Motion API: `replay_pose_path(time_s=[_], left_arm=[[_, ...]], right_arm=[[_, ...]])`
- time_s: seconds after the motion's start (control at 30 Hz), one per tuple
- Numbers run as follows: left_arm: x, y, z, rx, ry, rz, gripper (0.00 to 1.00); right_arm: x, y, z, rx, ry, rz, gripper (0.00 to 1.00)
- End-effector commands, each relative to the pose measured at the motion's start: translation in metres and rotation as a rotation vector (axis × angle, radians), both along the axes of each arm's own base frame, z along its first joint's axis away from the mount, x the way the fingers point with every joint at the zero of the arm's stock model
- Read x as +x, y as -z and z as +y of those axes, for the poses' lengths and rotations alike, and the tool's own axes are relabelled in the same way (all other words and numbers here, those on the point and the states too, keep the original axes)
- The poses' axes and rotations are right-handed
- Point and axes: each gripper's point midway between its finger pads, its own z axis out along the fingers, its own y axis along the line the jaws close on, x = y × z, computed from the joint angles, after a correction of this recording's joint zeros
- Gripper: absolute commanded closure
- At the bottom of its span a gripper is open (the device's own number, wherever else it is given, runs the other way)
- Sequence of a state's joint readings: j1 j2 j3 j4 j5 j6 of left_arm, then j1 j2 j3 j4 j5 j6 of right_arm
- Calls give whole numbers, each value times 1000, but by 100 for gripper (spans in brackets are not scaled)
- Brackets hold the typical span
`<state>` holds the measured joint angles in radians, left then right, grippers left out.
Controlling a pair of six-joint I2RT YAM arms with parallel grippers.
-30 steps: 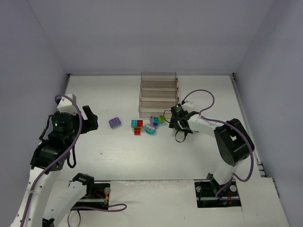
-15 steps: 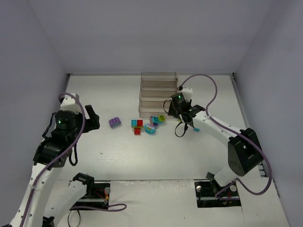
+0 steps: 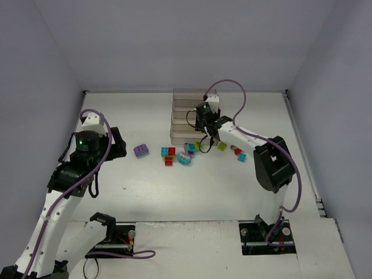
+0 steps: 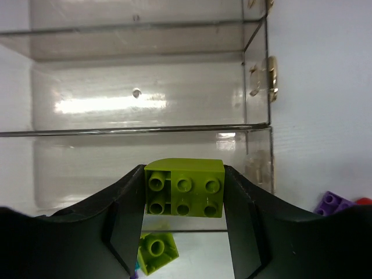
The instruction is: Sort the legos into containers by color
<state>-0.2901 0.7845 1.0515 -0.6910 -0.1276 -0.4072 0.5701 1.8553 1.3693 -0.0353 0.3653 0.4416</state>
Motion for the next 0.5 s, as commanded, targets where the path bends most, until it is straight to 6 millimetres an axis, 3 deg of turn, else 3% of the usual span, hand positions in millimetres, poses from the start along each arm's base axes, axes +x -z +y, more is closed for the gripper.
replay_pose_path(time_s=[0.0,0.13,0.17,0.27,0.37,0.47], left_arm=[[6,-16,-6,-37,6,-54,25],[4,-14,-7,-46,10,-42,25],[4,-12,-8,-47,11,-39,25],[5,-12,-9,-51,14,-40,25],[6,-10,-10,-57,15,-33,25],[9,-9,-14,-68,23,-32,25]], right_arm=[[21,-14,9,26,9,-52,71],[26,-9,15,28,-4,-43,55],[27,-10,15,25,-7,-45,47],[27,-22,15,9,-42,-63,34],[23,-33,9,6,-97,-68,27],[18,-40,1,25,-159,-59,26]])
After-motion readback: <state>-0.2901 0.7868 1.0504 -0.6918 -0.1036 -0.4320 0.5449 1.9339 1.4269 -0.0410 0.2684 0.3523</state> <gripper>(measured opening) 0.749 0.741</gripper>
